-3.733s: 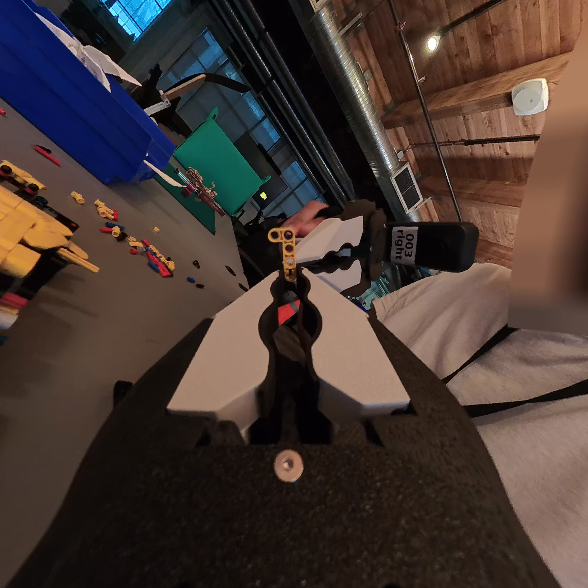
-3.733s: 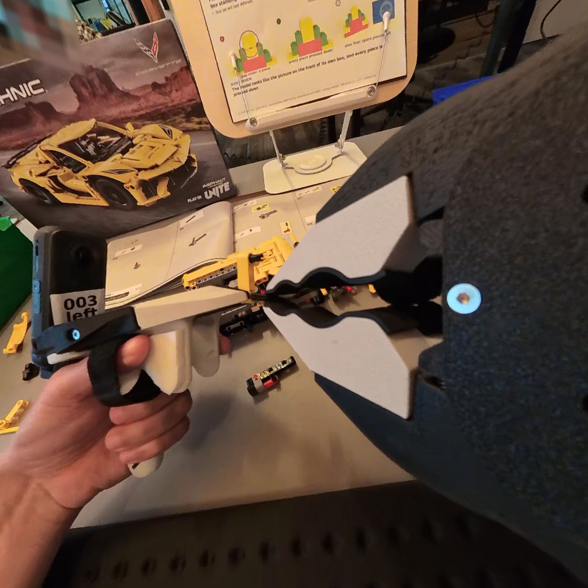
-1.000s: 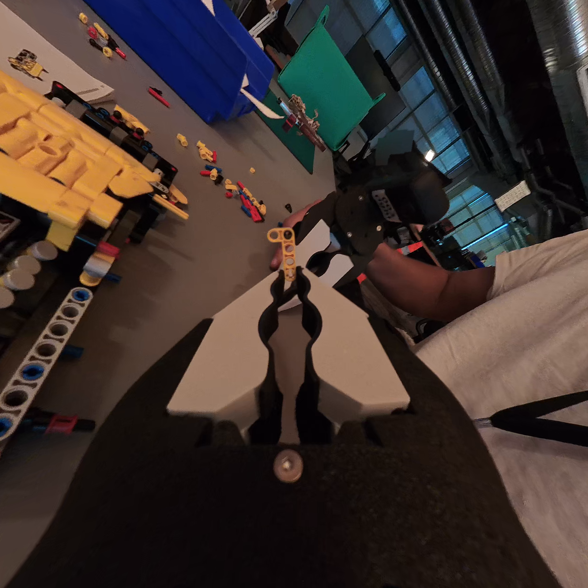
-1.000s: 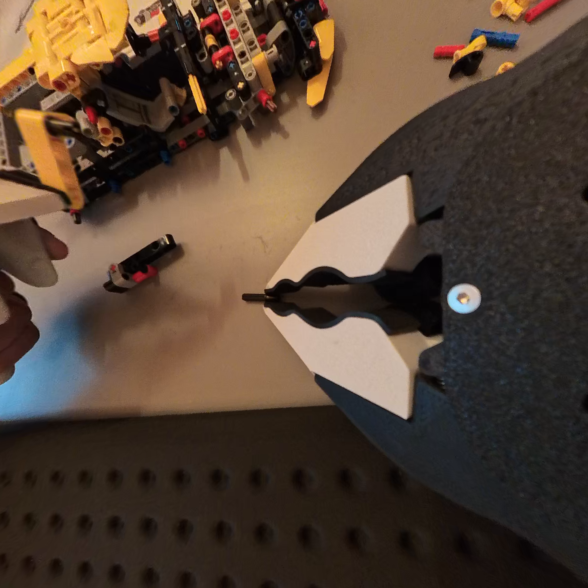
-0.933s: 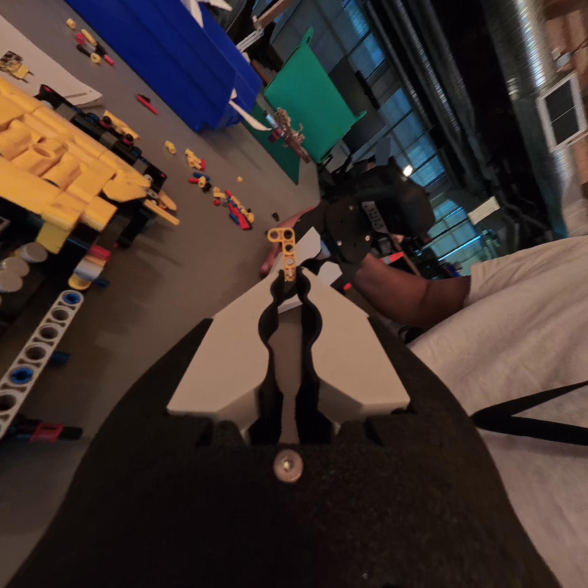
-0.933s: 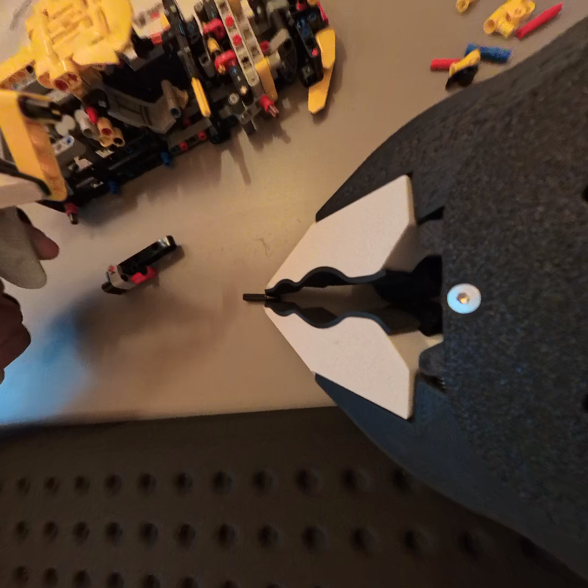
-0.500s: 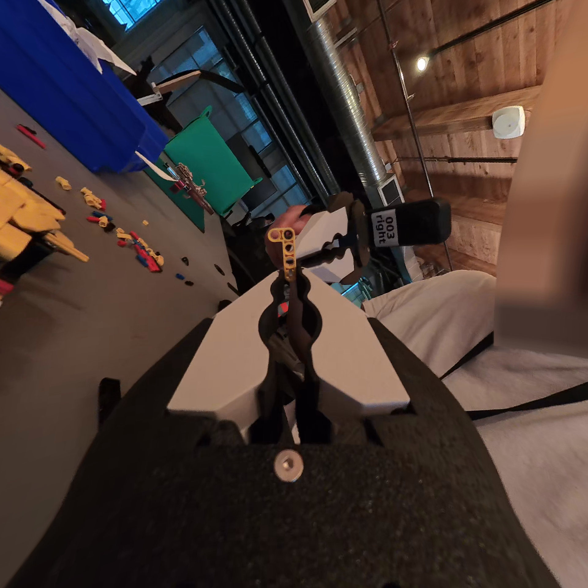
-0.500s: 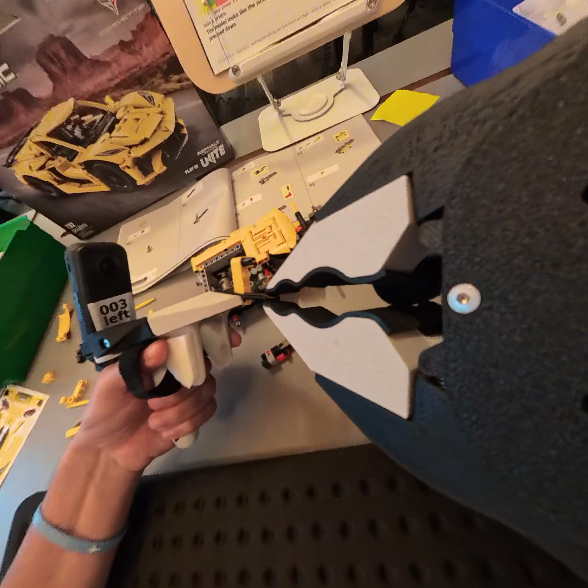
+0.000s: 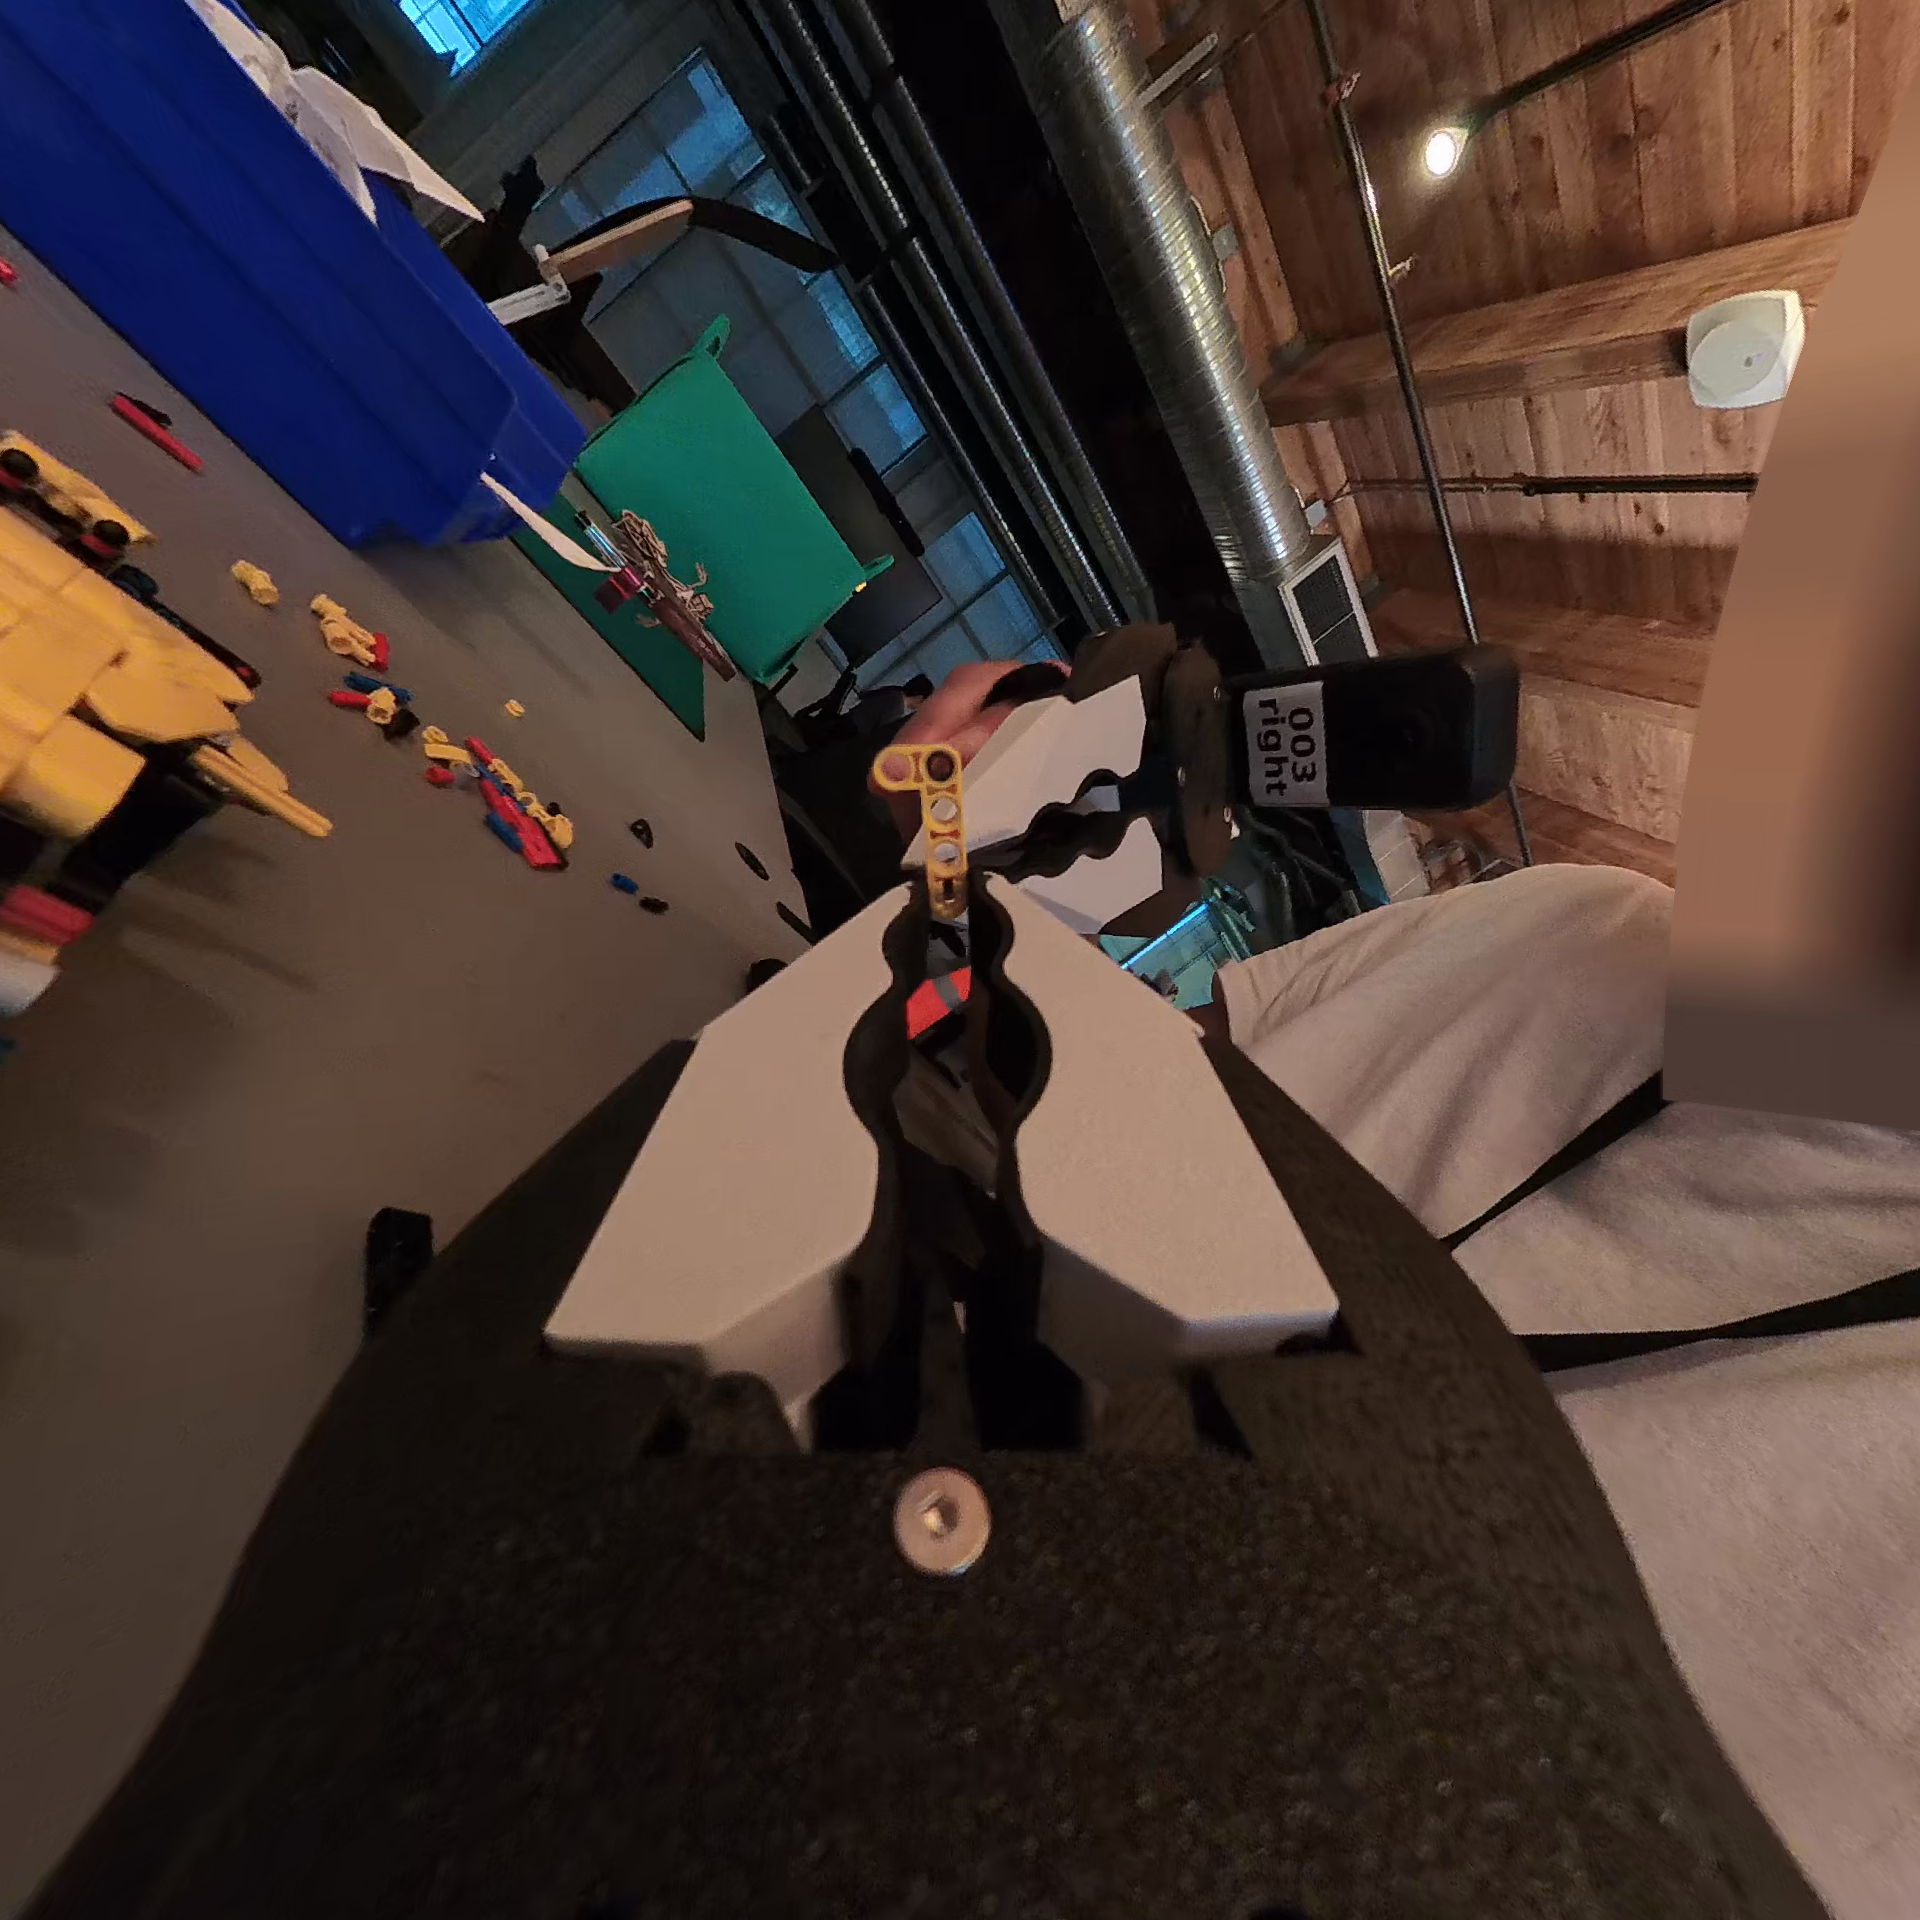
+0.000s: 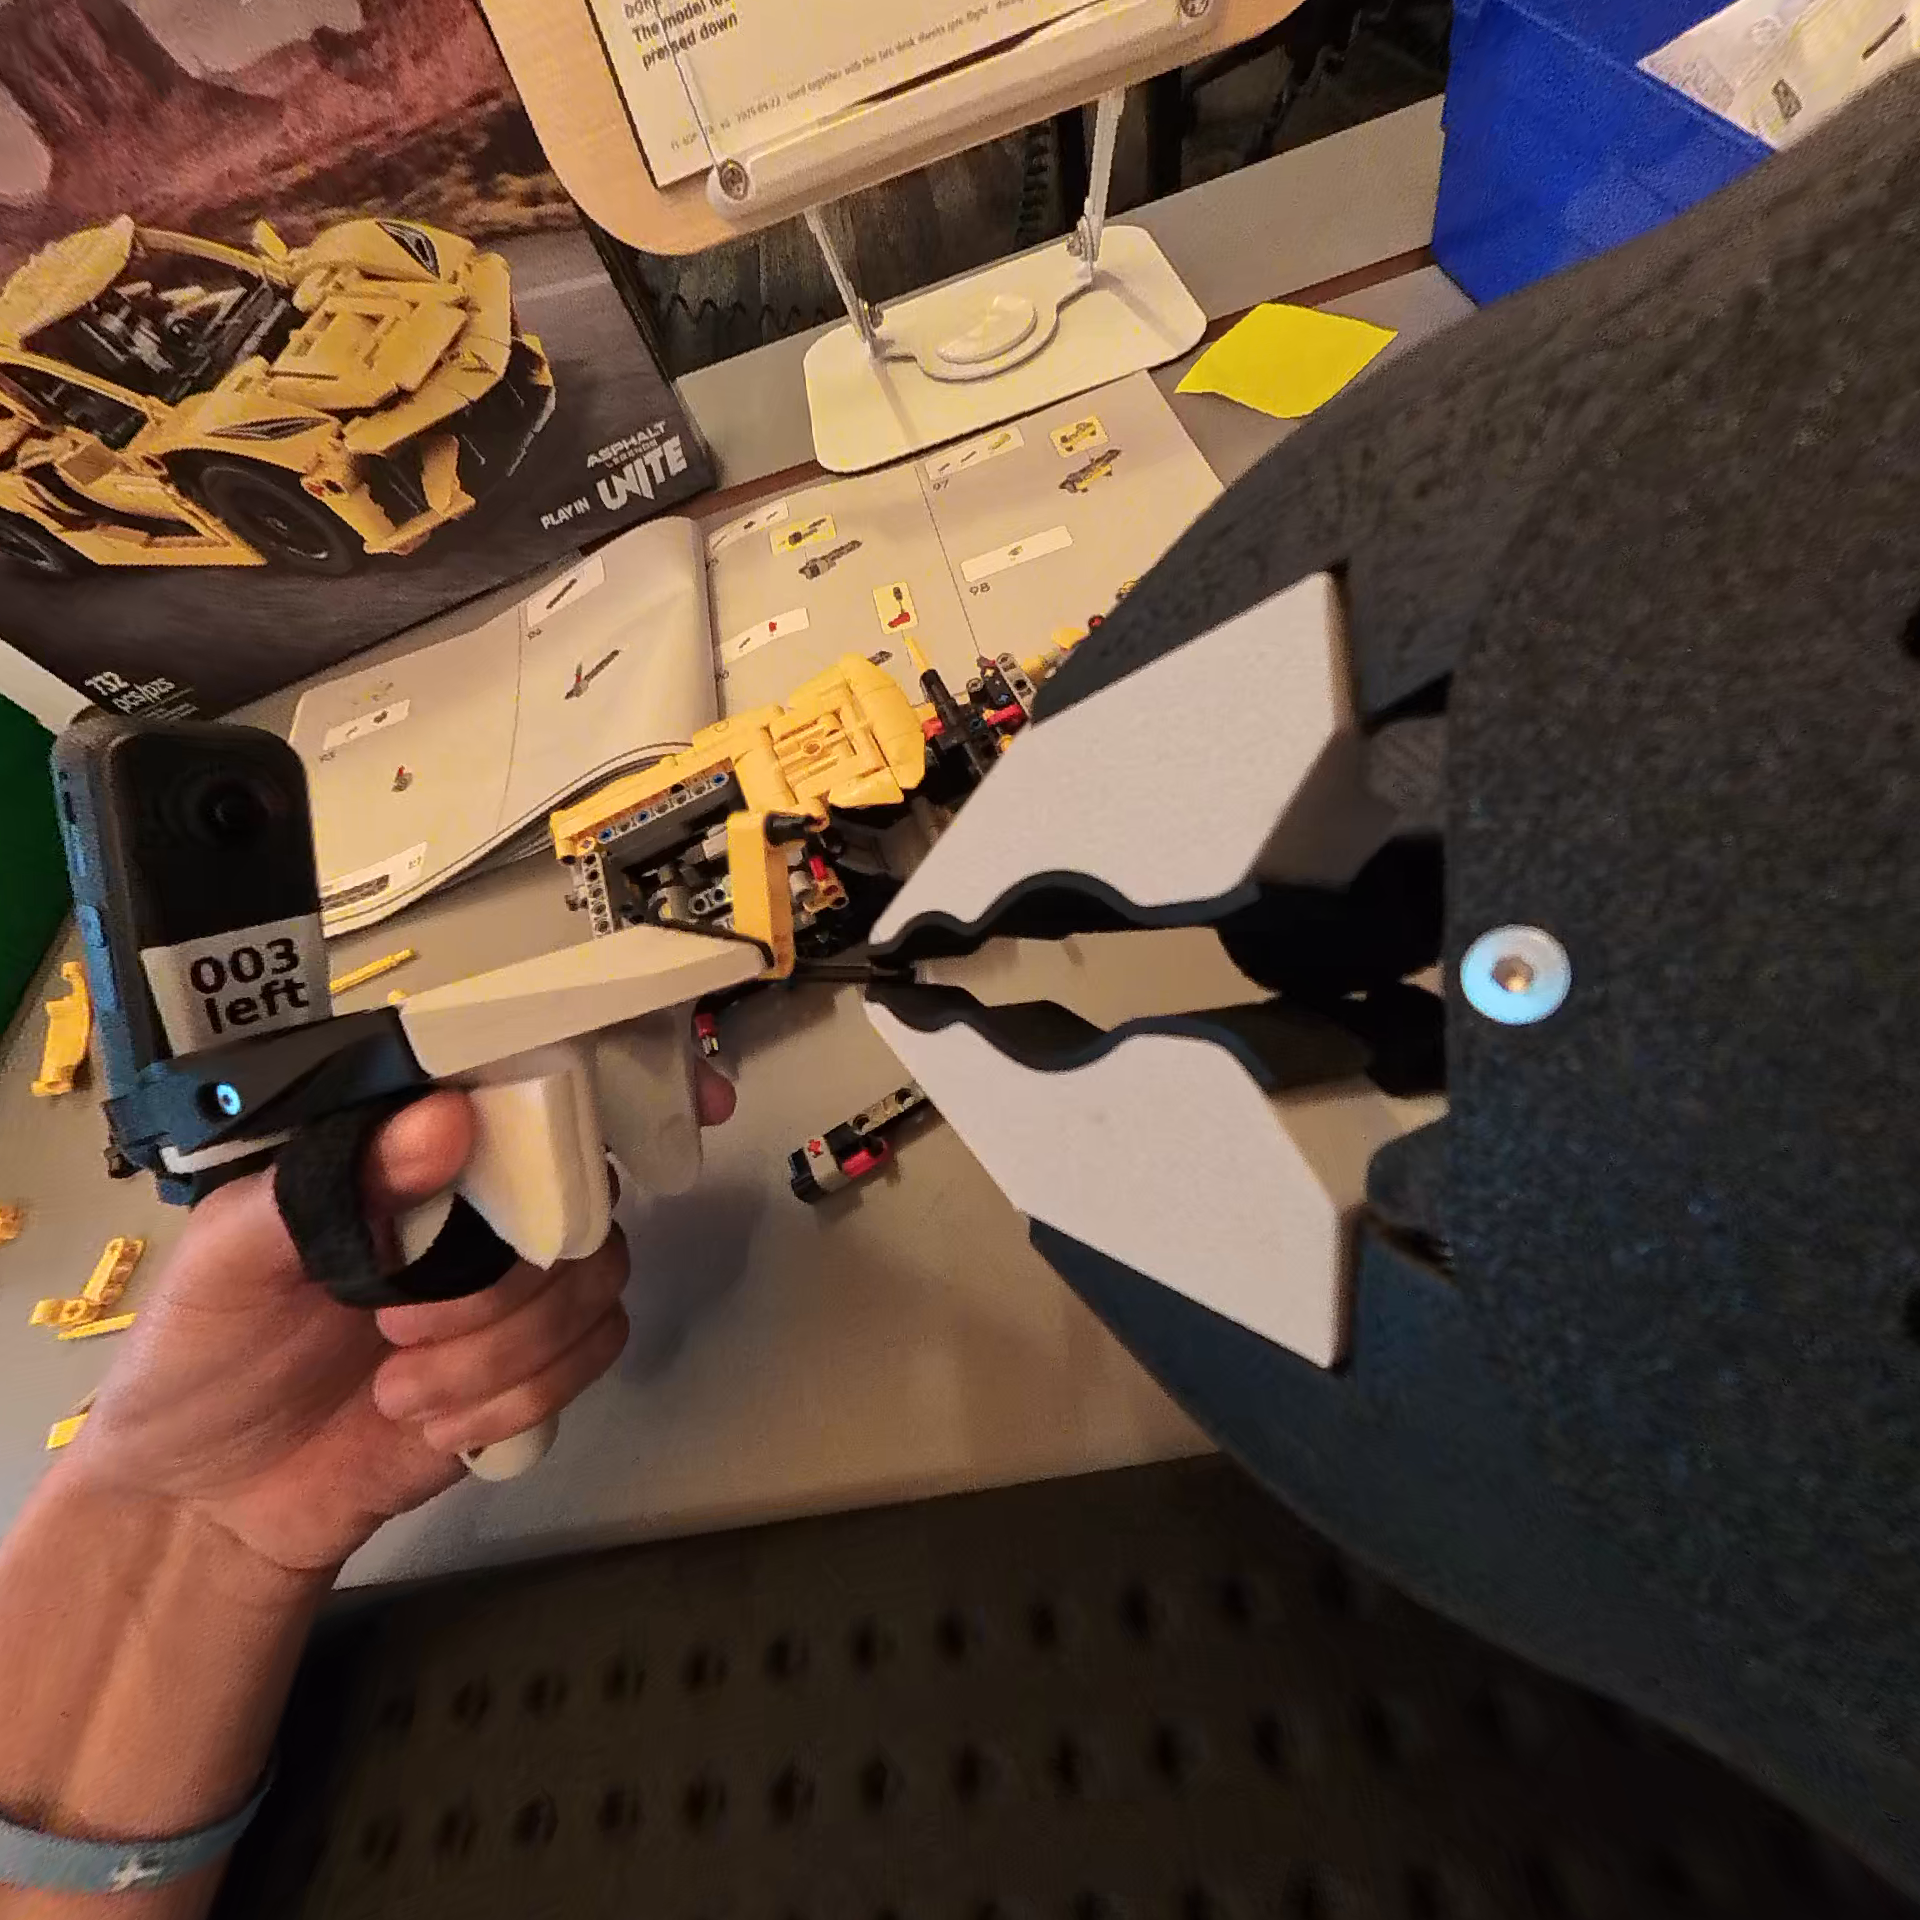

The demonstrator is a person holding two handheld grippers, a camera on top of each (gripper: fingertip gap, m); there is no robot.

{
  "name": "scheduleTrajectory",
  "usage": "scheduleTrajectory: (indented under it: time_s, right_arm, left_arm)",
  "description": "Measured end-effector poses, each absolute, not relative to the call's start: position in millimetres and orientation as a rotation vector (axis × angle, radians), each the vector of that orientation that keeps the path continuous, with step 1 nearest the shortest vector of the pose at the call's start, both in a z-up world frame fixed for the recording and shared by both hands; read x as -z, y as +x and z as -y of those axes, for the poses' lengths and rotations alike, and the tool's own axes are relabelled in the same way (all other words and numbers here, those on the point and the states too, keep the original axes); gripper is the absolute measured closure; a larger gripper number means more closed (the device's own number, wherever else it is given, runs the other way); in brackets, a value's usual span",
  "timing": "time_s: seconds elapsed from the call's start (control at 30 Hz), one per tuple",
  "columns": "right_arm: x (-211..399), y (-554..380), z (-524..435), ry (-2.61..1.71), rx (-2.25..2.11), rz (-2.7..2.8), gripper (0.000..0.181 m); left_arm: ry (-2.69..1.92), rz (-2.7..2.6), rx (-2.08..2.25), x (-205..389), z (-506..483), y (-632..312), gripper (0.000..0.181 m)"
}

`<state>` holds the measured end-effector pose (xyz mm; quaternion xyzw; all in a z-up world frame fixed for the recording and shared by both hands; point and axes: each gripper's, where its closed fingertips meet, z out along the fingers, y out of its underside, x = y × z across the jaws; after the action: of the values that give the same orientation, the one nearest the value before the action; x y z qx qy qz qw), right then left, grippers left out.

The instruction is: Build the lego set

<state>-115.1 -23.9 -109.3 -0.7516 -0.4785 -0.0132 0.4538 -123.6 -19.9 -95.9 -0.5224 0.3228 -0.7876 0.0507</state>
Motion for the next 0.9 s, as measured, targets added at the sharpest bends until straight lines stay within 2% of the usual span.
scheduleTrajectory:
  time_s: [0.73,0.9]
  right_arm:
    - [112.8,-112.5,24.4,-1.897,0.013,1.174,0.178]
    - [115.0,-114.3,29.1,-1.981,-0.239,1.055,0.178]
  left_arm:
    - [-1.639,-1.029,2.301,105.6,19.6,-119.8,0.175]
    - [-1.597,-1.115,2.217,105.7,24.4,-120.0,0.175]
